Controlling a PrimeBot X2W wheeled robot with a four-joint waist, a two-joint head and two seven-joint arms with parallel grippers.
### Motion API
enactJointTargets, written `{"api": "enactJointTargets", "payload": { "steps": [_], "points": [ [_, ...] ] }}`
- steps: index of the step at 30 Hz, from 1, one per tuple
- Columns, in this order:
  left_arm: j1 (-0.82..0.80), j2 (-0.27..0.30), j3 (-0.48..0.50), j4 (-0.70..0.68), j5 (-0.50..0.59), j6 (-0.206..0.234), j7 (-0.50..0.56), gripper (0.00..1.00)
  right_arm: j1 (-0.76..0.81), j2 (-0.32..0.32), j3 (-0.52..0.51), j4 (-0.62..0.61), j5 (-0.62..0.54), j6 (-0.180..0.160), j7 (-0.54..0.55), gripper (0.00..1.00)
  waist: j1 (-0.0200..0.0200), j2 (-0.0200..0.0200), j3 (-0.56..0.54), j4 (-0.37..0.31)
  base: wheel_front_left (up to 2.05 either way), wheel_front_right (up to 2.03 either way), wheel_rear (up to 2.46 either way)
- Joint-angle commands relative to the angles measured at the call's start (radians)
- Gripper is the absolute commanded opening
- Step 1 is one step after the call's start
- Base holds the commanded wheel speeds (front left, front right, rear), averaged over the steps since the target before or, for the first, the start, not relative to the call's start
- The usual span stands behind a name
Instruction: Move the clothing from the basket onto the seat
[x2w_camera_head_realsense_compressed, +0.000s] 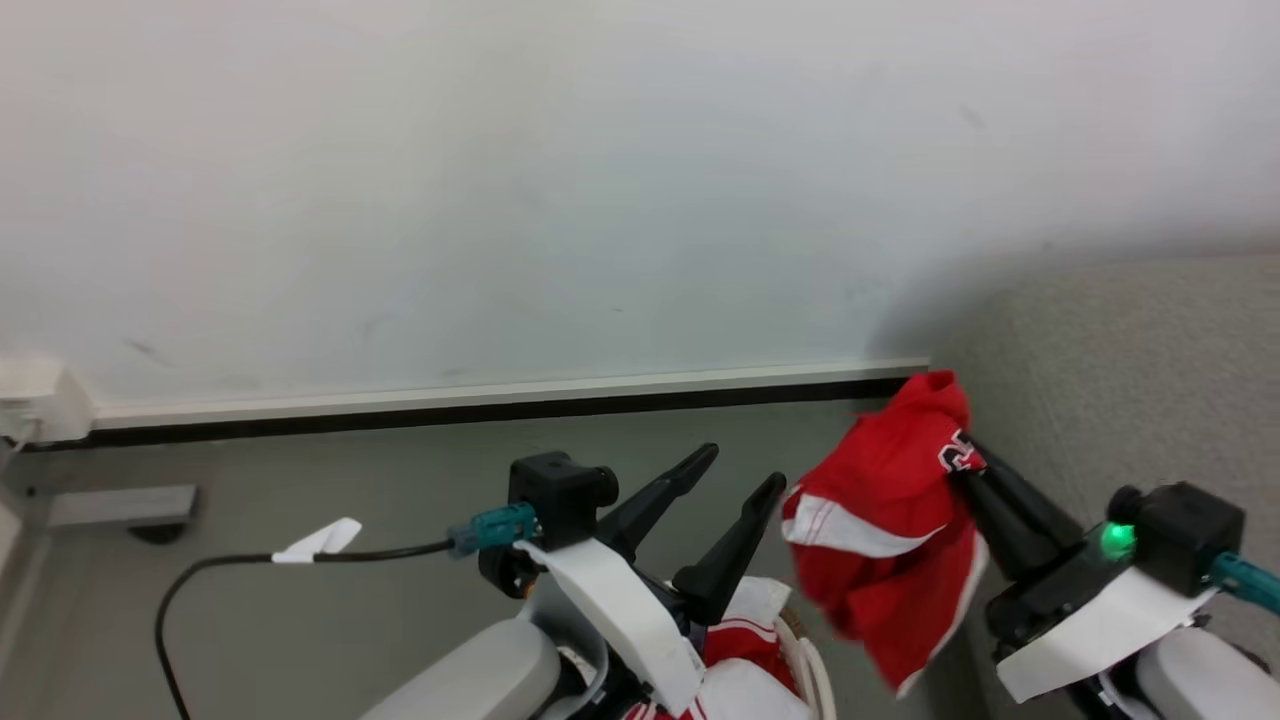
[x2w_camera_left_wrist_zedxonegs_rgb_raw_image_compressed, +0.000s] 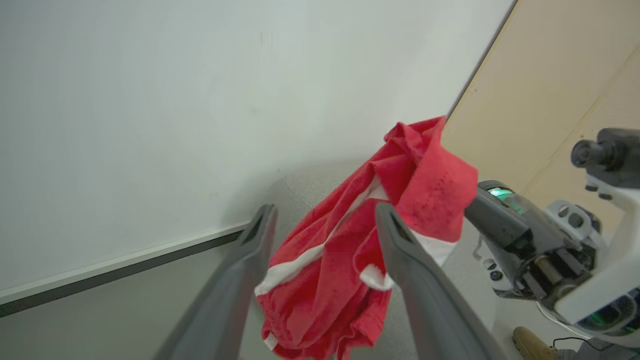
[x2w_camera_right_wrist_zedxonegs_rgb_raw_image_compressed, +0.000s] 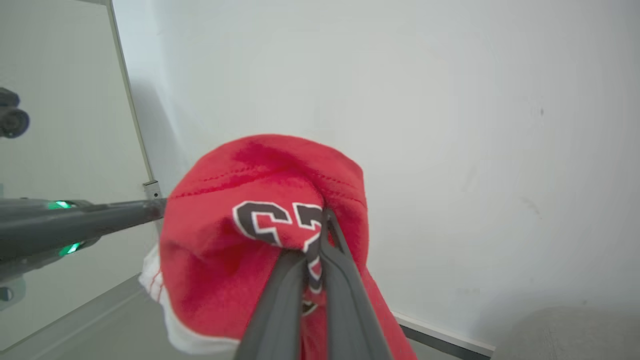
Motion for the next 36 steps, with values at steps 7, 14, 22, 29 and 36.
{"api": "enactJointTargets", "payload": {
  "steps": [7,14,22,29,36],
  "points": [
    [-0.005,-0.057,-0.035,0.074,0.038,-0.034,-0.052,1.00,0.031,-0.056,-0.103,-0.069,-0.013,-0.002,0.000,0.00,-0.0001,-0.0001,0.051,-0.115,0.00,0.00,0.00],
    [-0.039,-0.109,-0.071,0.147,0.080,-0.067,-0.073,1.00,0.037,-0.086,-0.199,-0.119,-0.013,-0.002,0.000,0.00,-0.0001,-0.0001,0.104,-0.194,0.00,0.00,0.00],
    [-0.154,-0.129,-0.082,0.183,0.141,-0.079,-0.074,1.00,-0.014,-0.077,-0.334,-0.117,-0.005,-0.002,0.000,0.00,-0.0001,-0.0001,0.263,-0.201,0.00,0.00,0.00],
    [-0.321,-0.131,-0.090,0.182,0.225,-0.087,-0.056,1.00,-0.204,-0.122,-0.509,-0.036,-0.018,-0.002,0.008,0.00,-0.0001,-0.0001,0.460,-0.151,0.00,0.00,0.00],
    [-0.459,-0.143,-0.075,0.163,0.278,-0.086,-0.055,1.00,-0.504,-0.215,-0.710,0.165,-0.054,-0.002,0.084,0.00,-0.0001,-0.0001,0.608,-0.083,0.00,0.00,0.00]
  ]
}}
